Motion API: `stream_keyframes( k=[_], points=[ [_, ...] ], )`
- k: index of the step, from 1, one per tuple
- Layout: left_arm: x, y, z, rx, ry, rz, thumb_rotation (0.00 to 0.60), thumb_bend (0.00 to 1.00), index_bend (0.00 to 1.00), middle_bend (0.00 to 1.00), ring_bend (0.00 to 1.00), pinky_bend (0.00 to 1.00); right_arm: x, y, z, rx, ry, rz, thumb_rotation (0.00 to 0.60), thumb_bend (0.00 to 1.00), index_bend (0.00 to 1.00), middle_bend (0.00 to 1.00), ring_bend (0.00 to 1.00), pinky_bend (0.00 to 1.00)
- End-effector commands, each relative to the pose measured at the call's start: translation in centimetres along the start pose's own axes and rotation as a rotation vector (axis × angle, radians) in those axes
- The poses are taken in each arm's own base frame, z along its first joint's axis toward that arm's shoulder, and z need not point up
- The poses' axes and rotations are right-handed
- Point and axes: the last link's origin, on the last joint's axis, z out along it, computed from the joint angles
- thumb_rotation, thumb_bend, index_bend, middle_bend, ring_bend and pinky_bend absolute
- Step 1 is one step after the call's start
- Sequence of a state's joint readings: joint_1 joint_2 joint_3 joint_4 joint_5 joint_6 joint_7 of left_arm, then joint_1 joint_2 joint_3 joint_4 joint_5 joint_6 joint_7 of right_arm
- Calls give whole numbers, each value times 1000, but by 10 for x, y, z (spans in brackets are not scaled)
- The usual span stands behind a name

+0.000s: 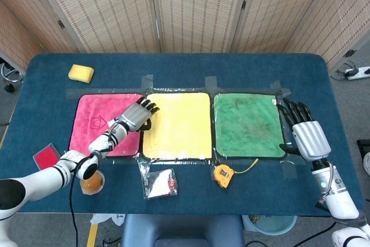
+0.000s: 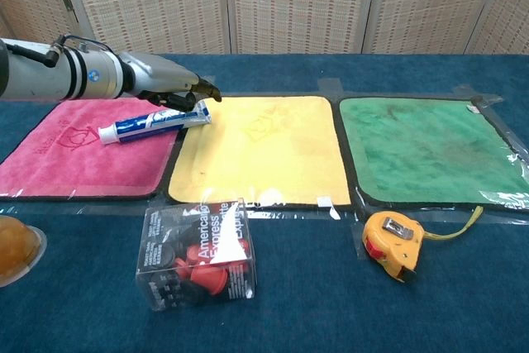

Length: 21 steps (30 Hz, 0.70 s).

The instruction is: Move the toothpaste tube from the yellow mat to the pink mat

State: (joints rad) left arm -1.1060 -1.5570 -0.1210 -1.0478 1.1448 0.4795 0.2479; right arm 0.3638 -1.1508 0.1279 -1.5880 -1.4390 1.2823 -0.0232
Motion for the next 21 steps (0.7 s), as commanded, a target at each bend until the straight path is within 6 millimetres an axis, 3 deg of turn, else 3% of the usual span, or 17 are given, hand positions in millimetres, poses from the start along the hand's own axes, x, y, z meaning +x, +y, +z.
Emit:
stream_keyframes(
  k=[1, 9, 21],
  points=[
    [2, 3, 6, 4, -12, 18, 4, 937, 108, 91, 0, 0, 0, 0, 0, -1, 0, -1, 600, 151, 0, 0, 0, 0],
    [-4, 1, 18, 35, -48, 59, 6, 937, 168, 95, 0, 0, -1, 2, -2, -9, -4, 1, 600, 151, 0, 0, 0, 0],
    [-11, -12, 20, 86, -75, 95, 6, 936, 280, 220, 79, 0, -1, 7, -5, -26, -3, 3, 600, 151, 0, 0, 0, 0]
  ],
)
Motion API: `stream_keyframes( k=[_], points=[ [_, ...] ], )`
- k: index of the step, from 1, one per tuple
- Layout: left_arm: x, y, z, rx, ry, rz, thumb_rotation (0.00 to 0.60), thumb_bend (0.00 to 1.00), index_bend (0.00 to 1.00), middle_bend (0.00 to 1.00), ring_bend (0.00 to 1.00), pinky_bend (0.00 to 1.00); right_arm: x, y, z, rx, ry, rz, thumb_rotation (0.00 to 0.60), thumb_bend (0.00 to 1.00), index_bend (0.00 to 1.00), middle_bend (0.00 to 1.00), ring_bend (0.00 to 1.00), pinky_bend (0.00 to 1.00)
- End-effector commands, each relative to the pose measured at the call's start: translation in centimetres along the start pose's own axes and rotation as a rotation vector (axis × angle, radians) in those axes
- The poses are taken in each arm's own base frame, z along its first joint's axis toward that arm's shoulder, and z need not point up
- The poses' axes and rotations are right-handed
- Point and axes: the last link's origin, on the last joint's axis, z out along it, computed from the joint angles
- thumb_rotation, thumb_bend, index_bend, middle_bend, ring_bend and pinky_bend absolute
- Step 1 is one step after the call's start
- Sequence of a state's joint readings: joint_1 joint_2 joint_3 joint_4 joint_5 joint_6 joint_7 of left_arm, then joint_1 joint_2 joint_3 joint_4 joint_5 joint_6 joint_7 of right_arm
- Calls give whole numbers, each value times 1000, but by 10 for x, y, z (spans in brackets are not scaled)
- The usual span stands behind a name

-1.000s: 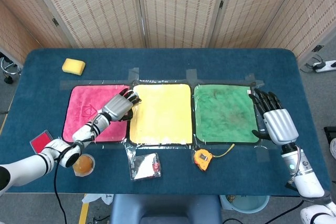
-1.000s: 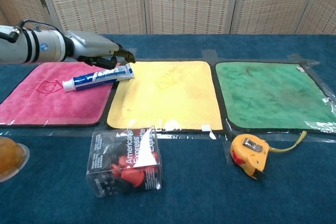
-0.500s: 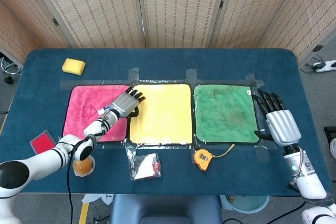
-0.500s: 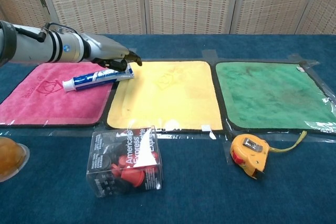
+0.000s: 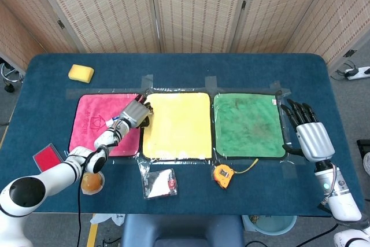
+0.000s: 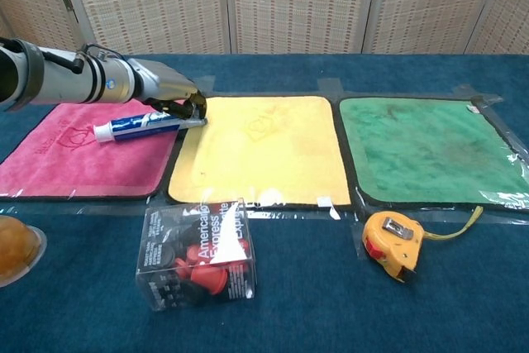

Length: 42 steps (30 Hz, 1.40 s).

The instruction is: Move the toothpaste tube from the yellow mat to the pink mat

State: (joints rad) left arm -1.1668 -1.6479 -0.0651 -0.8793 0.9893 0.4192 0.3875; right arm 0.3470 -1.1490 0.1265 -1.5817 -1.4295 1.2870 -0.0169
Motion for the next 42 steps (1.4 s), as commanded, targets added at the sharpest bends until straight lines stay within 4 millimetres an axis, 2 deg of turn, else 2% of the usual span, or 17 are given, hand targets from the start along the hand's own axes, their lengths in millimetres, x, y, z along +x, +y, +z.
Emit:
stream_keyframes(
  k=[1, 14, 19, 24, 28, 34, 37, 39, 42],
  points=[
    [-3, -4, -3, 7, -11, -1, 5, 937, 286, 228, 88, 0, -1, 0, 0, 2, -1, 1, 600, 151, 0, 0, 0, 0],
    [-16, -30, -23, 51, -34, -23, 5, 937, 302, 261, 123, 0, -2, -1, 0, 10, -1, 9, 600, 151, 0, 0, 0, 0],
    [-14, -38, -29, 73, -11, -51, 6, 937, 308, 270, 130, 0, -1, -1, -1, 11, 3, 7, 600, 151, 0, 0, 0, 0],
    [0, -45, -38, 107, 74, -231, 5, 937, 215, 225, 106, 0, 2, 0, -3, 10, 6, 8, 600, 150, 0, 0, 0, 0],
    [11, -56, -51, 136, 172, -372, 9, 936, 184, 187, 89, 2, 4, 1, -5, 12, -2, 5, 600, 151, 0, 0, 0, 0],
    [13, -76, -86, 205, 305, -565, 87, 932, 188, 183, 85, 3, 9, 7, -11, 28, -66, 3, 600, 151, 0, 0, 0, 0],
    [6, -85, -107, 241, 328, -632, 154, 898, 194, 182, 84, 3, 10, 10, -15, 26, -78, 4, 600, 151, 0, 0, 0, 0],
    [1, -91, -120, 267, 338, -652, 245, 890, 196, 182, 81, 3, 12, 11, -18, 24, -78, 14, 600, 151, 0, 0, 0, 0],
    [-9, -97, -143, 312, 371, -680, 288, 890, 200, 182, 81, 2, 14, 13, -22, 21, -67, 28, 600, 151, 0, 0, 0, 0]
  ],
)
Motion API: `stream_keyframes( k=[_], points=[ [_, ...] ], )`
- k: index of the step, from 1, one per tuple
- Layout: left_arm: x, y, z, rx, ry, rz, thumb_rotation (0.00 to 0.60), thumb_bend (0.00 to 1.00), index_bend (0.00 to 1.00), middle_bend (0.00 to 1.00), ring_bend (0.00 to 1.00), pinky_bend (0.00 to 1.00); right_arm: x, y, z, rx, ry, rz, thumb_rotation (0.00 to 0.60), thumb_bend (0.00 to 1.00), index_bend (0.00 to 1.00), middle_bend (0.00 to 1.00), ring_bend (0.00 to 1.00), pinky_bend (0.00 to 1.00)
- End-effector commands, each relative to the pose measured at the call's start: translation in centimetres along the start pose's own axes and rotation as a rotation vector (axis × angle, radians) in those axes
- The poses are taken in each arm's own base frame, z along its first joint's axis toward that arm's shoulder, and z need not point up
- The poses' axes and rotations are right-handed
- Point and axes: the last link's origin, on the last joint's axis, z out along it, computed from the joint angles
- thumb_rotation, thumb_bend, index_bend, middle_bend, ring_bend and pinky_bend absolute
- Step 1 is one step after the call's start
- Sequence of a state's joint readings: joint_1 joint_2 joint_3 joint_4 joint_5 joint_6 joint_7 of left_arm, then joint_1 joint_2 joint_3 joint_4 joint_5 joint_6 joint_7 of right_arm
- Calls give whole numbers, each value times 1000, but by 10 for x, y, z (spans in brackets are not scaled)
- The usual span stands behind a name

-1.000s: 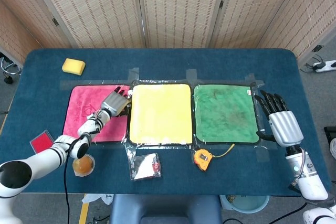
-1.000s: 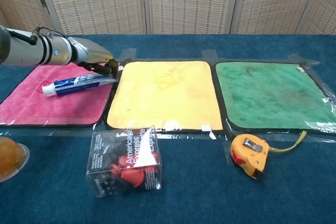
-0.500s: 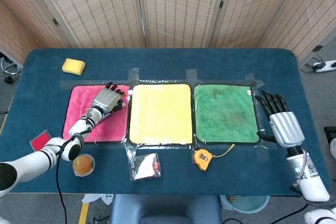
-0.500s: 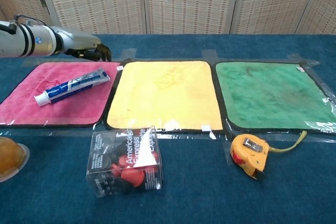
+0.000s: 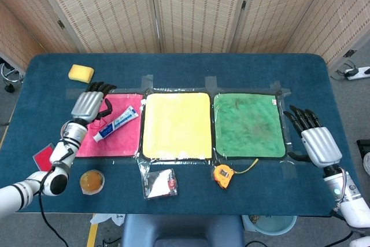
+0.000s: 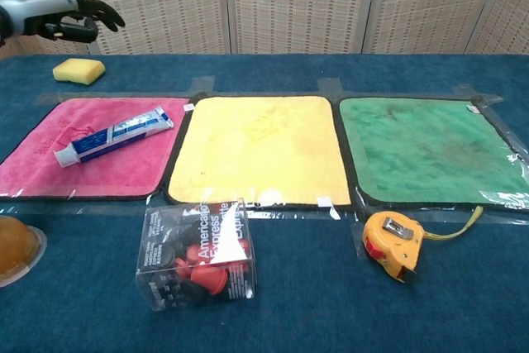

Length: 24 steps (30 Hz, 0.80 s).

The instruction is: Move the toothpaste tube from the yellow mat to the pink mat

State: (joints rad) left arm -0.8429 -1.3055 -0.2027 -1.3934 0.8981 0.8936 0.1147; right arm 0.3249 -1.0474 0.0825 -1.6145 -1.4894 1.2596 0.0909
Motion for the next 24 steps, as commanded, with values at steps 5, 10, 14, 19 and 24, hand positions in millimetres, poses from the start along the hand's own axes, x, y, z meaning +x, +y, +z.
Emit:
stream_keyframes(
  k=[5, 10, 14, 19, 24],
  points=[
    [11, -41, -66, 92, 123, -80, 356, 849, 207, 183, 81, 2, 4, 4, -15, -13, 31, 18, 600, 151, 0, 0, 0, 0],
    [7, -58, -112, 123, 201, -93, 361, 803, 209, 183, 81, 1, 6, 6, -33, -30, 35, 39, 600, 151, 0, 0, 1, 0],
    [-1, -66, -142, 137, 231, -104, 398, 795, 219, 183, 86, 0, 2, 8, -46, -42, 34, 59, 600, 150, 0, 0, 5, 0],
    [-8, -72, -177, 166, 276, -88, 402, 794, 223, 183, 87, 0, -3, 13, -64, -72, 46, 70, 600, 151, 0, 0, 6, 0],
    [-16, -75, -203, 198, 297, -57, 414, 793, 235, 182, 94, 0, -10, 16, -79, -104, 46, 93, 600, 151, 0, 0, 1, 0]
  ],
)
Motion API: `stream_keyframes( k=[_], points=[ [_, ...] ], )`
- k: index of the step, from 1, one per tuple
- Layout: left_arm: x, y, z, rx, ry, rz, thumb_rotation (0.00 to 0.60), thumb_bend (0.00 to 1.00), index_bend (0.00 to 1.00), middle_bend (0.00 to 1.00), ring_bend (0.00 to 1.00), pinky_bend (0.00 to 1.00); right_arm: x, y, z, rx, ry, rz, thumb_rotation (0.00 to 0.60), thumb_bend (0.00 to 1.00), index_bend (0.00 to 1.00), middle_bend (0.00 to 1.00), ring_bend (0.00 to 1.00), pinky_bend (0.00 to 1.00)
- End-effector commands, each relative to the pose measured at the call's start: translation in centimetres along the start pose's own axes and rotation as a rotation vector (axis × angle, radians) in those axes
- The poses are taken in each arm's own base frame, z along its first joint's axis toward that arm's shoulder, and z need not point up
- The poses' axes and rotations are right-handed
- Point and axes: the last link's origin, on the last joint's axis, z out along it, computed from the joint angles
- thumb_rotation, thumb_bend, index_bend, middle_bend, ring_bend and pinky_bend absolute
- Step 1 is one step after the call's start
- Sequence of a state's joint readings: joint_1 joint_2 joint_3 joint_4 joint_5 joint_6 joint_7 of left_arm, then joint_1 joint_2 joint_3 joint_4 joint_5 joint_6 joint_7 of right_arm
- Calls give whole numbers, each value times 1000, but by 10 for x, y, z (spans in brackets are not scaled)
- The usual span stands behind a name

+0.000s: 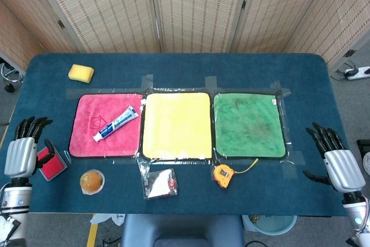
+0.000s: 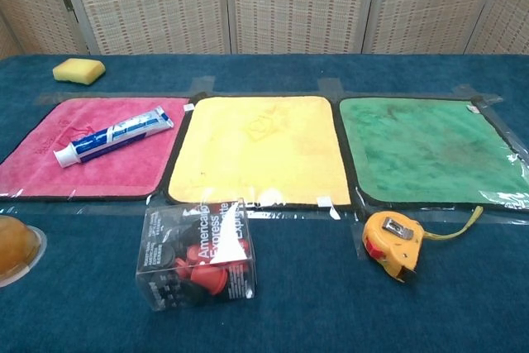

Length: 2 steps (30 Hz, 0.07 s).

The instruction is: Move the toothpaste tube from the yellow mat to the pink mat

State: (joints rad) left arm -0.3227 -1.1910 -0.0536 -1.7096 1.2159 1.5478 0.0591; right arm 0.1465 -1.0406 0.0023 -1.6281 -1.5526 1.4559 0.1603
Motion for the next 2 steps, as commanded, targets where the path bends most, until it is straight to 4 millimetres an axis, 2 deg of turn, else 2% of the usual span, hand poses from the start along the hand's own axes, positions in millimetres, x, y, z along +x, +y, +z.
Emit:
stream_keyframes(
  k=[1, 2],
  points=[
    [-2, -3, -21, 15, 4, 14, 414, 792, 235, 183, 94, 0, -4, 2, -10, -16, 0, 14, 600, 151, 0, 0, 1, 0],
    [-2, -2, -25, 17, 4, 11, 415, 790, 235, 183, 94, 0, -4, 3, -12, -20, 0, 16, 600, 151, 0, 0, 1, 0]
  ],
)
